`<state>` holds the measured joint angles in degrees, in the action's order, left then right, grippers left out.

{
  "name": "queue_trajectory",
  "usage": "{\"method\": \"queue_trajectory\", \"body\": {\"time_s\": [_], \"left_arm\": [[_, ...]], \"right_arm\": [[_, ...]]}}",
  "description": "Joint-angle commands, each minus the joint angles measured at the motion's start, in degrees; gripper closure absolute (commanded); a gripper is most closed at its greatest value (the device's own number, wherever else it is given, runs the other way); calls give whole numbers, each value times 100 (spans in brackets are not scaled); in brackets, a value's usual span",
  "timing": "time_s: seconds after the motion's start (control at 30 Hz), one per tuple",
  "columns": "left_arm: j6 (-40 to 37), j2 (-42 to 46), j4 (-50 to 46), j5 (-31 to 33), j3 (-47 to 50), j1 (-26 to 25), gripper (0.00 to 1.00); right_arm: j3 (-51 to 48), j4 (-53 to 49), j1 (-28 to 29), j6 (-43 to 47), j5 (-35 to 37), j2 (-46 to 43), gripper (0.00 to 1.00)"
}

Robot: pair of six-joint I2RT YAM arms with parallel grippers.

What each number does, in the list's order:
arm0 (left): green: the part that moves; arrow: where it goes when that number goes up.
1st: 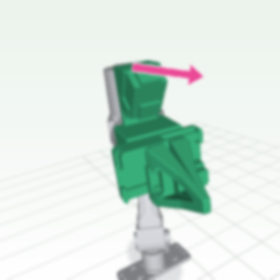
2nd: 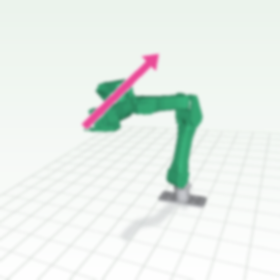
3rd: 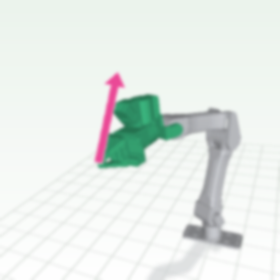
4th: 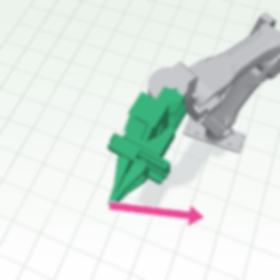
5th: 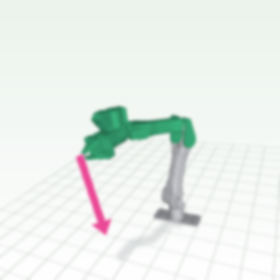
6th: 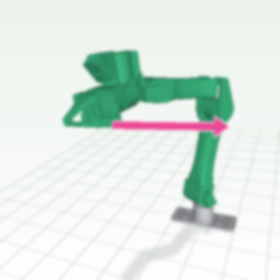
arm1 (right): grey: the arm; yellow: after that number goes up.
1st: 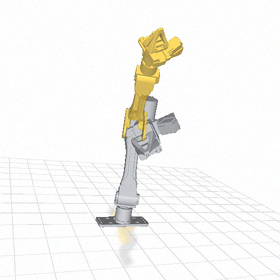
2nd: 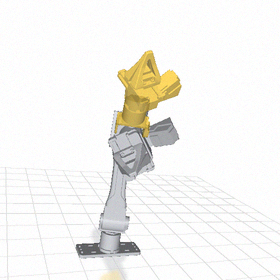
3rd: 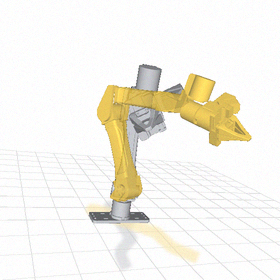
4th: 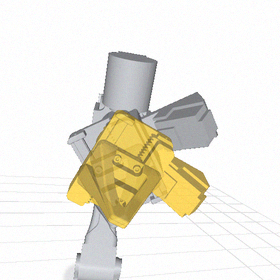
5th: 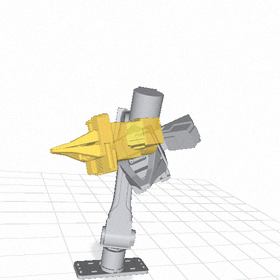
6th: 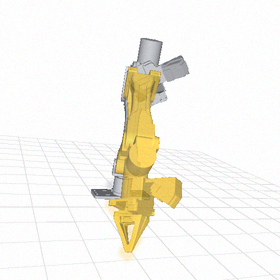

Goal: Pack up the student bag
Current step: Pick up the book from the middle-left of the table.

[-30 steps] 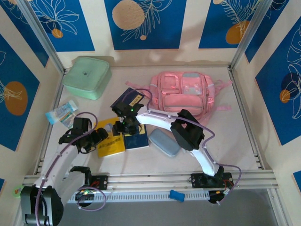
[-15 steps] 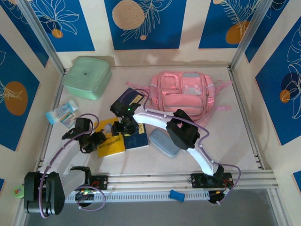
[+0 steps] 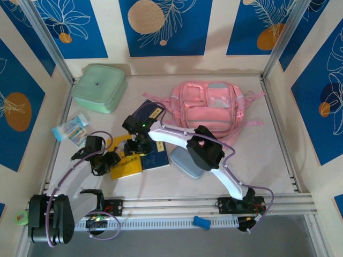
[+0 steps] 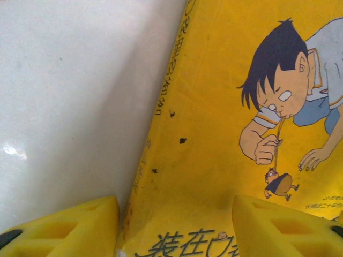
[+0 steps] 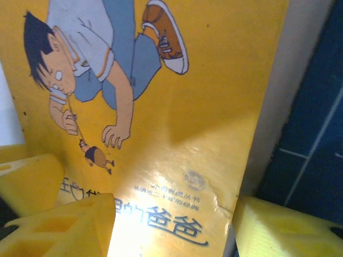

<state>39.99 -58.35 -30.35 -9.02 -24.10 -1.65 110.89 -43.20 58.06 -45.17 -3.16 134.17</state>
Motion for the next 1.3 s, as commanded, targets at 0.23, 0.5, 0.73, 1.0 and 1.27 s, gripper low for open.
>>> {"method": "queue_trajectory", "body": {"time_s": [0.23,0.5,0.73,1.0,1.27], "left_arm": [[-140,-56,80,-232,107,42,49],[-135,-48,-63,-126,160,51,50],[71,118,47,-79,270,51,50],[27,22,65,-181,280,53,51],[-43,-4,60,-294,270,54,50]], "right_arm": [[73,241,-14,-4,-640,-185,41],[-421,884,-112,-323,-1313,-735,41],[-665,1215,-156,-504,-1636,-914,42],[-887,1292,-138,-401,-1644,-821,42],[-600,886,-32,-90,-1162,-578,56]]}}
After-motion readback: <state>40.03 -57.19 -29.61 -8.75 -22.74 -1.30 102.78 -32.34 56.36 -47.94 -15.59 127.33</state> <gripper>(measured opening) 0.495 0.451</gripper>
